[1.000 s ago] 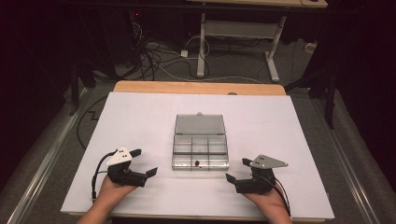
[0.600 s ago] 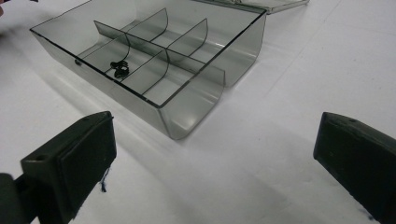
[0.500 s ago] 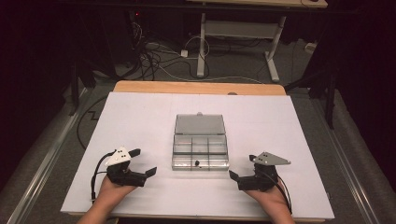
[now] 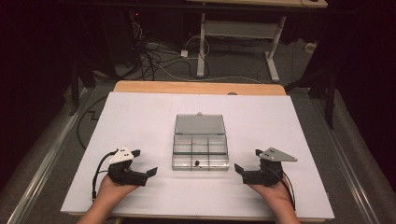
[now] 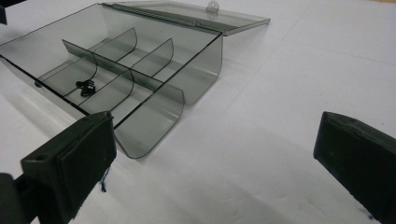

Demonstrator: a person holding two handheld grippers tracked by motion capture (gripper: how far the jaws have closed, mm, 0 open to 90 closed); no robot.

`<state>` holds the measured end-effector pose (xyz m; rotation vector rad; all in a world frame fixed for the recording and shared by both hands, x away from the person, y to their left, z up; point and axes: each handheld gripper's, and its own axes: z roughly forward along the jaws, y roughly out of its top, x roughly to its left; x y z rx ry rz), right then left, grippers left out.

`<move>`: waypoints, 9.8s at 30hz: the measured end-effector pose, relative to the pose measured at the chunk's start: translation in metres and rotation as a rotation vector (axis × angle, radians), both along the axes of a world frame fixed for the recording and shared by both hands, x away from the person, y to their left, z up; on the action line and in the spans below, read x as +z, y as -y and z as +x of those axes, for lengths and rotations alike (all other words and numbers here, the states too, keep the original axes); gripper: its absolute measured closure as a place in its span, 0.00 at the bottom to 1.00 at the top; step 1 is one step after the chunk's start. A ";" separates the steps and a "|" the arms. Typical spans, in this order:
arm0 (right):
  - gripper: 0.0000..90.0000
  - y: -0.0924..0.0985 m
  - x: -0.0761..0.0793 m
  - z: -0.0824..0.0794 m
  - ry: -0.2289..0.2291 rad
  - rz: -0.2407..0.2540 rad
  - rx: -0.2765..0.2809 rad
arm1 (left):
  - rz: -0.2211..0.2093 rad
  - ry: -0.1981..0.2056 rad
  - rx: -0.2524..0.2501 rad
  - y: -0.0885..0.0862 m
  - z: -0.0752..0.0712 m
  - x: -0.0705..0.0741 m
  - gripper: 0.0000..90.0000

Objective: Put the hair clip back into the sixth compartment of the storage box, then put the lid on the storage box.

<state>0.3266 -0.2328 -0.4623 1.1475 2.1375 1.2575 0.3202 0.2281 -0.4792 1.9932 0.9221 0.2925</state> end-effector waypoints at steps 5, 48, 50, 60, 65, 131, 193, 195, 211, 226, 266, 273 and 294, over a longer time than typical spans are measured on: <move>0.00 0.005 -0.002 0.004 -0.016 -0.021 -0.012 | -0.010 0.002 0.011 -0.001 0.004 0.005 0.00; 0.00 -0.018 0.001 0.066 -0.029 0.000 -0.039 | -0.067 -0.014 -0.014 0.054 0.092 0.022 0.00; 0.00 -0.018 0.002 0.068 -0.031 -0.002 -0.038 | -0.065 -0.014 -0.007 0.055 0.095 0.020 0.00; 0.00 -0.027 0.006 0.081 -0.050 0.004 -0.039 | -0.075 -0.022 0.018 0.055 0.107 0.024 0.00; 0.00 -0.034 0.010 0.093 -0.062 0.014 -0.028 | -0.072 -0.029 0.022 0.058 0.114 0.025 0.00; 0.25 -0.067 -0.014 0.157 -0.360 0.223 0.019 | -0.087 -0.121 0.041 0.086 0.149 0.010 0.05; 0.66 -0.065 0.015 0.125 -0.113 0.107 -0.007 | -0.096 0.007 0.044 0.090 0.140 0.035 0.57; 0.66 -0.065 0.015 0.124 -0.109 0.101 -0.007 | -0.093 0.013 0.043 0.089 0.139 0.036 0.58; 0.67 -0.051 0.021 0.104 -0.072 0.077 -0.001 | -0.078 0.063 0.025 0.091 0.129 0.042 0.66; 0.89 -0.043 0.032 0.073 0.011 0.058 0.031 | -0.066 0.113 0.006 0.088 0.109 0.043 0.67; 1.00 -0.052 0.029 0.043 0.050 0.026 0.084 | -0.059 0.055 -0.038 0.063 0.064 0.034 0.62; 1.00 -0.052 0.027 0.037 0.064 0.011 0.089 | -0.098 0.046 -0.072 0.058 0.049 0.029 0.75; 1.00 -0.053 0.012 0.023 0.043 -0.012 0.096 | -0.091 0.053 -0.149 0.072 0.024 0.026 0.97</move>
